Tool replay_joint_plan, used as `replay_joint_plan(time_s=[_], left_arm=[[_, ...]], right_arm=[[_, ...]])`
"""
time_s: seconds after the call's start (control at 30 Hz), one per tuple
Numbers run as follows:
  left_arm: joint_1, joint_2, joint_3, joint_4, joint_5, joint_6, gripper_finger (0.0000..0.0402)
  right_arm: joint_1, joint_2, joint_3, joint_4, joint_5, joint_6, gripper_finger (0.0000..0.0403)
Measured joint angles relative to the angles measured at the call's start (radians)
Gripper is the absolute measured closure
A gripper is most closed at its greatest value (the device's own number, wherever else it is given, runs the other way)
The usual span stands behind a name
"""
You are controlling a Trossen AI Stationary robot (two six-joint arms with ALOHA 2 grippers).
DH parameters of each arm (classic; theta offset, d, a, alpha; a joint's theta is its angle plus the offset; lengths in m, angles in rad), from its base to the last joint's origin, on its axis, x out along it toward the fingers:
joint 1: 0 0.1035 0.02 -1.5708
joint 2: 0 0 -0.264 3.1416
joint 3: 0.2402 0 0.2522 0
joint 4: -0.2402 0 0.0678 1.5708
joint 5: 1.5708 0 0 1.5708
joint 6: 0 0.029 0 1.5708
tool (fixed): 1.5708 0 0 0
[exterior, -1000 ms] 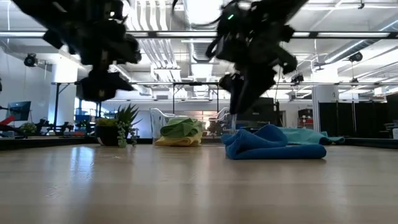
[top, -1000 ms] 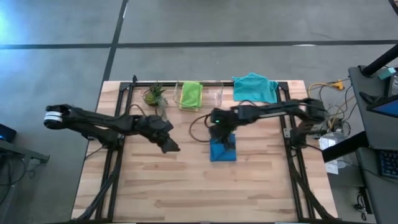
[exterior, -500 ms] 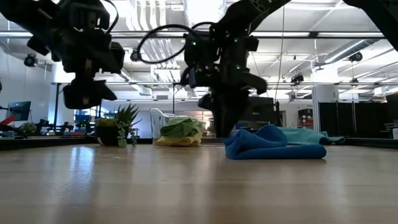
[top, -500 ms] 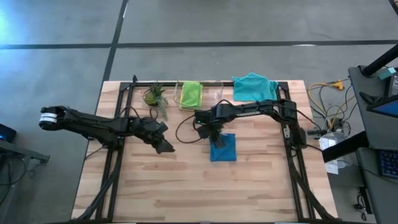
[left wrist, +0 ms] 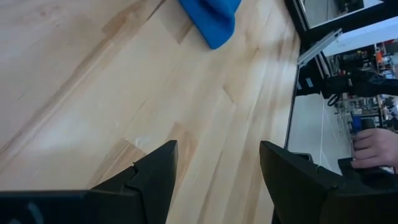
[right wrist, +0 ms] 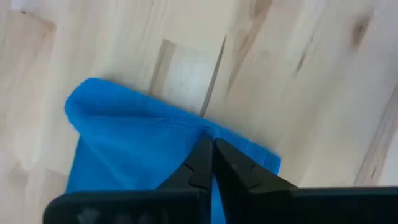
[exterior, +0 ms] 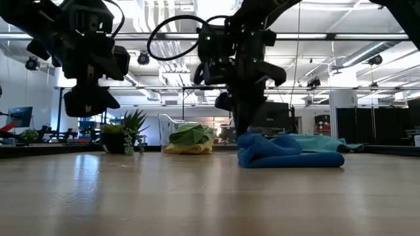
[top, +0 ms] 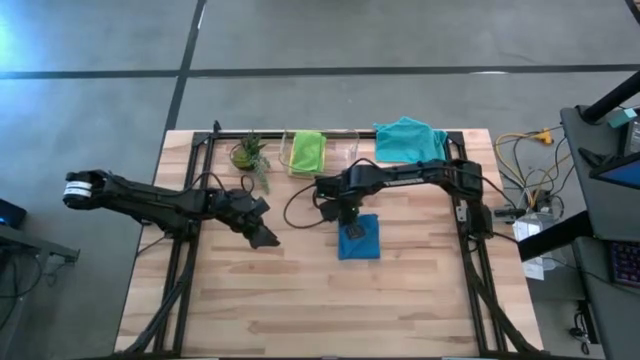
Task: Fold microfiber towels
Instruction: Fold the bottom blue towel
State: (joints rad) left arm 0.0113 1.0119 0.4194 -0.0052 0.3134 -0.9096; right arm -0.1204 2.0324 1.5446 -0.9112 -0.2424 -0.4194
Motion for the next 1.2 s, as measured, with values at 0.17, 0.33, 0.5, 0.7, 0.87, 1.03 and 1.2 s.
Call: replay_joint_plan(time_s=[0.17, 0.33, 0.5, 0.7, 0.87, 1.03, 1.2], left_arm=[[0.000, 0.000, 0.000, 0.008, 0.000, 0.005, 0.0190], [0.000, 0.005, -0.004, 0.049, -0.005, 0.007, 0.0190], [0.000, 0.005, -0.004, 0.055, -0.012, 0.008, 0.0190], [0.000, 0.016, -0.004, 0.077, -0.014, 0.008, 0.0190], [0.000, 0.044, -0.005, 0.127, -0.016, 0.002, 0.0190], [0.000, 0.085, -0.005, 0.201, -0.015, -0.003, 0.0190], [0.000, 0.131, 0.000, 0.283, -0.013, -0.036, 0.0190]], right_arm=[[0.017, -0.037, -0.008, -0.042, -0.001, 0.092, 0.0394], [0.052, -0.092, -0.045, -0.042, -0.001, 0.172, 0.0394], [0.100, -0.164, -0.139, -0.042, -0.001, 0.258, 0.0394], [0.165, -0.250, -0.280, 0.006, -0.002, 0.351, 0.0394], [0.205, -0.307, -0.364, 0.037, -0.002, 0.427, 0.0394], [0.227, -0.338, -0.417, 0.044, -0.001, 0.485, 0.0394], [0.240, -0.357, -0.453, 0.053, -0.004, 0.569, 0.0394]])
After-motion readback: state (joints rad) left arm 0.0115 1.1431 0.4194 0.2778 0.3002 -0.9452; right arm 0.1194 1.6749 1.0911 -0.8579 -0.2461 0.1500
